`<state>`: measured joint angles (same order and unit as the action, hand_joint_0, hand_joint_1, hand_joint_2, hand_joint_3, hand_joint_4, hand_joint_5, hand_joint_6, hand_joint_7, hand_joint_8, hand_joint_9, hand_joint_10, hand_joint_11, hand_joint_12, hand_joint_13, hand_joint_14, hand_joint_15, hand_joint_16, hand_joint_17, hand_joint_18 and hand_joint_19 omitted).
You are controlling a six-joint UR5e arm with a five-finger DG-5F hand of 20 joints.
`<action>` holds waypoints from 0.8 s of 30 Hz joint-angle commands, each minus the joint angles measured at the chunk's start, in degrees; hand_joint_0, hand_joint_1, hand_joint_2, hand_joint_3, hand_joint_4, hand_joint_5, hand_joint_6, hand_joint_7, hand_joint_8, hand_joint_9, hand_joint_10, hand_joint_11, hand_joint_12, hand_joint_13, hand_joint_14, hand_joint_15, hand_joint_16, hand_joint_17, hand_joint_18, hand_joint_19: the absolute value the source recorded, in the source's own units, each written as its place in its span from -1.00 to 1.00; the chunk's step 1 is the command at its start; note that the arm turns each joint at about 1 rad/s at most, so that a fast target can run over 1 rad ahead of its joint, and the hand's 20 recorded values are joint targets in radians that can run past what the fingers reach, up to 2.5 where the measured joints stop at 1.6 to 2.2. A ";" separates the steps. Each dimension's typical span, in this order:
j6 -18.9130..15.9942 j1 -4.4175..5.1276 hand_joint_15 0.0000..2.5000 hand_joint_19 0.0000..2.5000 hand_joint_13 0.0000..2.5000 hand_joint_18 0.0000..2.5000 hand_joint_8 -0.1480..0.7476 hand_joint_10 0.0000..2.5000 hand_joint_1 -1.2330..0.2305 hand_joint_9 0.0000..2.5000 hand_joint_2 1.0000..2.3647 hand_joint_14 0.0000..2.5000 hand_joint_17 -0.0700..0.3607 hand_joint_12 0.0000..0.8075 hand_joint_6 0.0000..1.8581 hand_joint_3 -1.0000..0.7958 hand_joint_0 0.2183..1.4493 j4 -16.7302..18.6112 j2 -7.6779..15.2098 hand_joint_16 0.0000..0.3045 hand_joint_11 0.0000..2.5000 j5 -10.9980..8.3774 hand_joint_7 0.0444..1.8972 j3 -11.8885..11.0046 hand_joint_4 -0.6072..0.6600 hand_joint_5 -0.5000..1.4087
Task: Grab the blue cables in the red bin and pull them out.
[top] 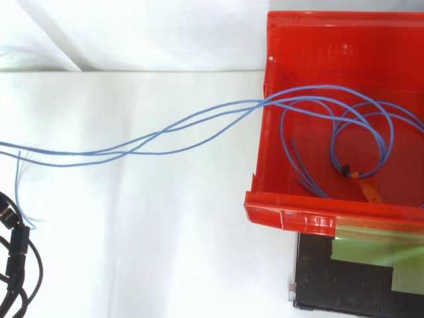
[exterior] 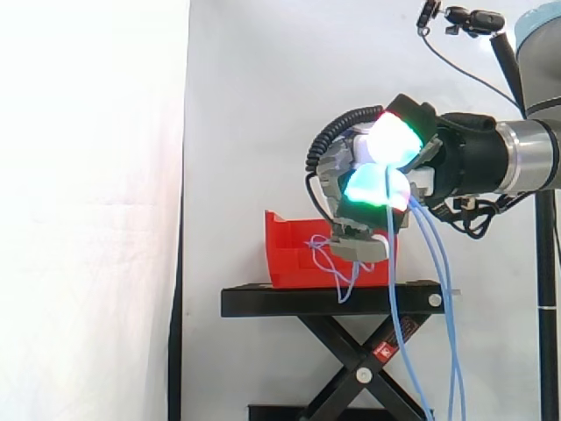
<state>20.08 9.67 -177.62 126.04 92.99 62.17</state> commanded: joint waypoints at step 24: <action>-0.35 0.09 -0.45 -0.01 -0.13 -0.13 -0.03 0.00 -0.62 -0.15 -1.00 1.00 -0.29 -0.21 0.03 -1.00 0.27 -0.09 -0.01 -0.76 -0.06 -0.18 -0.66 -0.04 0.27 0.33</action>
<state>19.89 9.76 -177.67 126.04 92.83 62.21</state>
